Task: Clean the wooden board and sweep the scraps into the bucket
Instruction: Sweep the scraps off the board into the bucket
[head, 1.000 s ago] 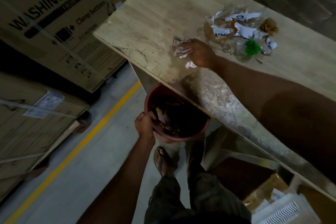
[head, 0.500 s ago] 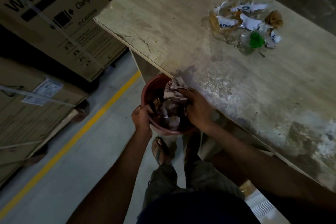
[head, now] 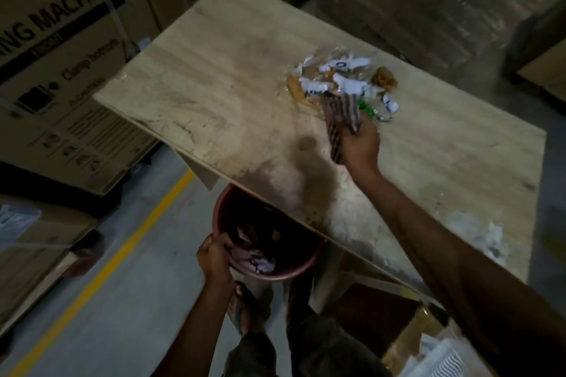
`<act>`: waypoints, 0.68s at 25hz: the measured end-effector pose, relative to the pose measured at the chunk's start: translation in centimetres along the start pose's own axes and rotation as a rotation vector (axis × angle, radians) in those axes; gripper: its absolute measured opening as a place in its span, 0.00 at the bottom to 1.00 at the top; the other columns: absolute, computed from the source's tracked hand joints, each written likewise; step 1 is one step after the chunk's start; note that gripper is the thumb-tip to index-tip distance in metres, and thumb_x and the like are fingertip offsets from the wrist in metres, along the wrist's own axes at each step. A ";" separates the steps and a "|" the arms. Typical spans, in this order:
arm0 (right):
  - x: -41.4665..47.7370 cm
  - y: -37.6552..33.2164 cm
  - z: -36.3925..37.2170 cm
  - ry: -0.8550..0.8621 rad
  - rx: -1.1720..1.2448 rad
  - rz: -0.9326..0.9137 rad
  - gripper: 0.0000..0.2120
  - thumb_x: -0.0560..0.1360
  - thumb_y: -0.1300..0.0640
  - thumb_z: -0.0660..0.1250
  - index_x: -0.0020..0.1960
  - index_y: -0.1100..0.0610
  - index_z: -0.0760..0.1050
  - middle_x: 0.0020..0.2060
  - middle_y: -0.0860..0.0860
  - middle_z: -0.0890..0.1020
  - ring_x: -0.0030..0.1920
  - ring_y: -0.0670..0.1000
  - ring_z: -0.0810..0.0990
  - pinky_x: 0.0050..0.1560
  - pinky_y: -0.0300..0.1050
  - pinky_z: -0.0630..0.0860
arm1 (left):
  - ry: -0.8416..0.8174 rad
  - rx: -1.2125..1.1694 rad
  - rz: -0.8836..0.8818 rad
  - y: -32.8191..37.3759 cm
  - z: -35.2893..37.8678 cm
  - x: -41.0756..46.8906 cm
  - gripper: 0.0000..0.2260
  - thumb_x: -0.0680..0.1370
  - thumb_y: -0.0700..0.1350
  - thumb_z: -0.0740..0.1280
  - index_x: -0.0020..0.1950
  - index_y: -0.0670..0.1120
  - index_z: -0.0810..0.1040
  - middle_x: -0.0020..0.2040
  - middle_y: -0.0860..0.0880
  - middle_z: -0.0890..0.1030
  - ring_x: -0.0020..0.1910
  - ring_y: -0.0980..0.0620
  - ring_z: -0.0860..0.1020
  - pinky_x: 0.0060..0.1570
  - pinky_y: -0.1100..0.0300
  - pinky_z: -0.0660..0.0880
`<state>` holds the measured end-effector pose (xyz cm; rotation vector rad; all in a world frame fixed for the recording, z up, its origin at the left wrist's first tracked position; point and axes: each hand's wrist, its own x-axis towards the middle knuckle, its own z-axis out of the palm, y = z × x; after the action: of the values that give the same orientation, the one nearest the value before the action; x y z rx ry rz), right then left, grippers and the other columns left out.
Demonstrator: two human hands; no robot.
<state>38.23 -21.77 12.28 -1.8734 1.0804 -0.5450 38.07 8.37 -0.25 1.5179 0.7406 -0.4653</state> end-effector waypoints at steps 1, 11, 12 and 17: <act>2.3 -0.3 -0.9 0.051 -0.049 -0.050 0.15 0.80 0.56 0.64 0.64 0.57 0.78 0.58 0.57 0.83 0.57 0.56 0.80 0.49 0.44 0.70 | -0.002 -0.001 0.003 -0.1 0.5 0.0 0.08 0.66 0.29 0.63 0.30 0.41 0.72 0.26 0.49 0.72 0.33 0.48 0.69 0.34 0.57 0.65; 19.9 5.2 -3.1 -0.312 -0.728 -0.237 0.35 0.73 0.43 0.50 0.77 0.53 0.67 0.73 0.62 0.71 0.72 0.67 0.71 0.69 0.63 0.71 | 0.035 -0.004 0.000 -0.6 2.8 0.3 0.06 0.66 0.29 0.61 0.39 0.37 0.73 0.36 0.41 0.69 0.36 0.47 0.66 0.34 0.56 0.62; 19.9 6.3 -2.1 -0.415 -0.782 -0.272 0.34 0.73 0.44 0.48 0.78 0.49 0.67 0.76 0.62 0.68 0.75 0.68 0.67 0.72 0.64 0.69 | 0.035 -0.008 -0.003 -0.4 3.0 0.2 0.06 0.66 0.29 0.61 0.38 0.37 0.73 0.36 0.41 0.70 0.36 0.47 0.67 0.35 0.56 0.63; 14.5 6.4 0.7 -0.387 -0.859 -0.180 0.29 0.77 0.44 0.49 0.76 0.43 0.68 0.81 0.58 0.61 0.78 0.67 0.62 0.76 0.68 0.62 | 0.041 -0.011 -0.008 -0.1 3.1 -0.1 0.07 0.68 0.27 0.61 0.38 0.37 0.73 0.28 0.47 0.73 0.30 0.49 0.69 0.35 0.56 0.66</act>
<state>43.39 -35.29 5.67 -2.6845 0.9515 0.2522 38.37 5.31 -0.53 1.5179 0.7803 -0.4371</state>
